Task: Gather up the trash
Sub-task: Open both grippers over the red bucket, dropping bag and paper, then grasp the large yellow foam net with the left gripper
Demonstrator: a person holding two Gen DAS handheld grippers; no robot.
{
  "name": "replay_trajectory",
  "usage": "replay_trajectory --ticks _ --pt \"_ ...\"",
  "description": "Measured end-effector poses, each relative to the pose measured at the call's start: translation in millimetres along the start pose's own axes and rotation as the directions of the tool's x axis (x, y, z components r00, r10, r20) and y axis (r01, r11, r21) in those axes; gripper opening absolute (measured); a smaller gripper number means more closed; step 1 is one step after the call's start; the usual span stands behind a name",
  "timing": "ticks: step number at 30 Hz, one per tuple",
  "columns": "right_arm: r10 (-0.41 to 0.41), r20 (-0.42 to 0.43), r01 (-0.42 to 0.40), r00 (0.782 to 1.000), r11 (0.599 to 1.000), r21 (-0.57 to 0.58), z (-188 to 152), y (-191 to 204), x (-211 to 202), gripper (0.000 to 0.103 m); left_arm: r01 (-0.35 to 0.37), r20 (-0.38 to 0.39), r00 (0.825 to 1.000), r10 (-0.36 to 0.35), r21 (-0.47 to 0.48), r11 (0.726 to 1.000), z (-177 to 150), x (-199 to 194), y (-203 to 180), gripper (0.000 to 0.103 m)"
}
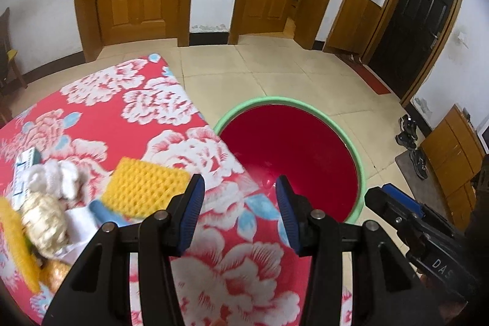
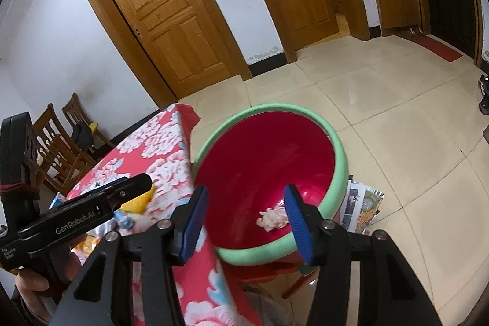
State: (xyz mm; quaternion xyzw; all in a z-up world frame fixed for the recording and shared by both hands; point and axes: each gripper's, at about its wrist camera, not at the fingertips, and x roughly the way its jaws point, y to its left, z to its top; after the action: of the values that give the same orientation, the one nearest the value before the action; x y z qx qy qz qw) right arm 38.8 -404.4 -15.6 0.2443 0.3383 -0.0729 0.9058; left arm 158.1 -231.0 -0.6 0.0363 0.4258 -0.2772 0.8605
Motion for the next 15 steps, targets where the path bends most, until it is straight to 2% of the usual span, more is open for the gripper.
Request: replay_trajectory --ticks 15 --pt "0.066 -0.026 -0.067 0.998 0.996 -0.050 -12 44 -10 0.056 -0.073 0.045 0.996 0.078 -0.086 0.994 -24 -58 48 0.048"
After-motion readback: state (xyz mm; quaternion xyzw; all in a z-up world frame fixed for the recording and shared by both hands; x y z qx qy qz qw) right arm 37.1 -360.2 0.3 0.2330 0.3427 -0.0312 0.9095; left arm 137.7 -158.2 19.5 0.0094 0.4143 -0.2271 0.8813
